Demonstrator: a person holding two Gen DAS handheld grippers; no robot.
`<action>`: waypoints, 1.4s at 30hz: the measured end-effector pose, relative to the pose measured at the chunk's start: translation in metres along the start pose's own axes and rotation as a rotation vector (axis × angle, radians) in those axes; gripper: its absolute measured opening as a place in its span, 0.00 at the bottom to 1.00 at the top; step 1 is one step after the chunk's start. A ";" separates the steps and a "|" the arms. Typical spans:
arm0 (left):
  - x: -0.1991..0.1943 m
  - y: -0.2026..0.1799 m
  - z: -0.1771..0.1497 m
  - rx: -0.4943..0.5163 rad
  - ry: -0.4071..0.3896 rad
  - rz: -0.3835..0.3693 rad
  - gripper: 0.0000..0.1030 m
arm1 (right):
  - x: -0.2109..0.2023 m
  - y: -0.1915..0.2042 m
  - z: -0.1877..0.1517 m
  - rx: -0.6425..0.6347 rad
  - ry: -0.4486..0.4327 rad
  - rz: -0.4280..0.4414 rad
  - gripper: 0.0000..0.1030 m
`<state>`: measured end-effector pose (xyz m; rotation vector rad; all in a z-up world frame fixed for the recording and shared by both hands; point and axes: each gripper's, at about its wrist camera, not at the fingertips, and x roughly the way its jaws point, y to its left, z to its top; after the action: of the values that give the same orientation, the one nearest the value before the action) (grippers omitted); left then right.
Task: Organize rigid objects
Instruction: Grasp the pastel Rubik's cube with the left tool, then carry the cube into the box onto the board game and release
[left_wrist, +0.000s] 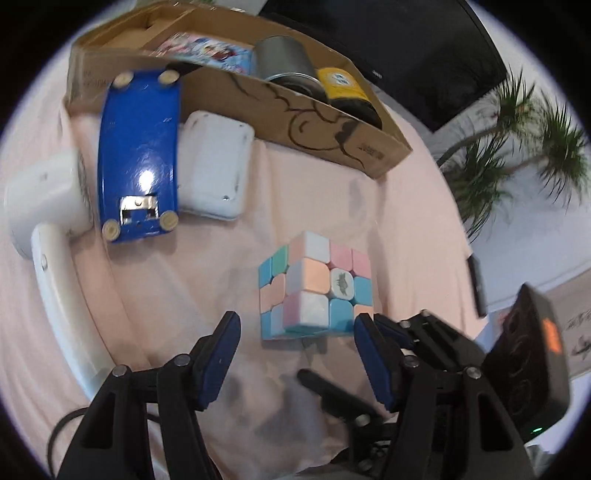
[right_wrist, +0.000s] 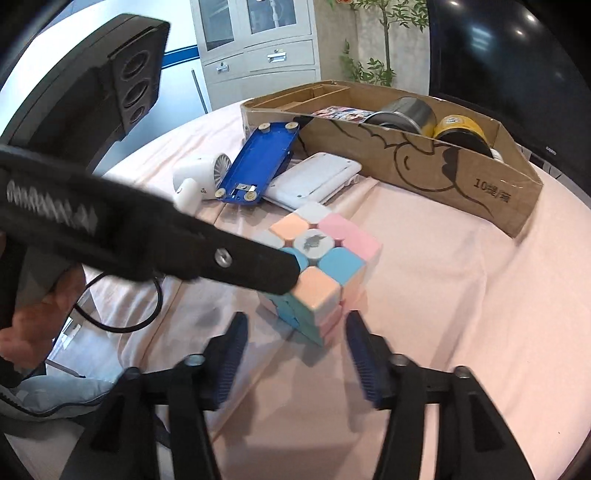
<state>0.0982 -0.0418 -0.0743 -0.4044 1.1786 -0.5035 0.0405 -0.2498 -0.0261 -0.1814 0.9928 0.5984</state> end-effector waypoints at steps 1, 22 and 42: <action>0.002 0.003 0.001 -0.015 0.000 -0.022 0.57 | 0.005 0.002 0.002 -0.003 0.005 -0.001 0.58; -0.091 -0.033 0.087 0.245 -0.276 0.145 0.48 | -0.004 0.018 0.135 -0.099 -0.214 -0.049 0.49; -0.053 0.083 0.191 0.152 -0.164 0.165 0.43 | 0.163 -0.014 0.256 0.046 -0.041 0.069 0.49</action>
<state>0.2760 0.0637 -0.0153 -0.2110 0.9983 -0.4060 0.3009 -0.0938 -0.0234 -0.0941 0.9750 0.6389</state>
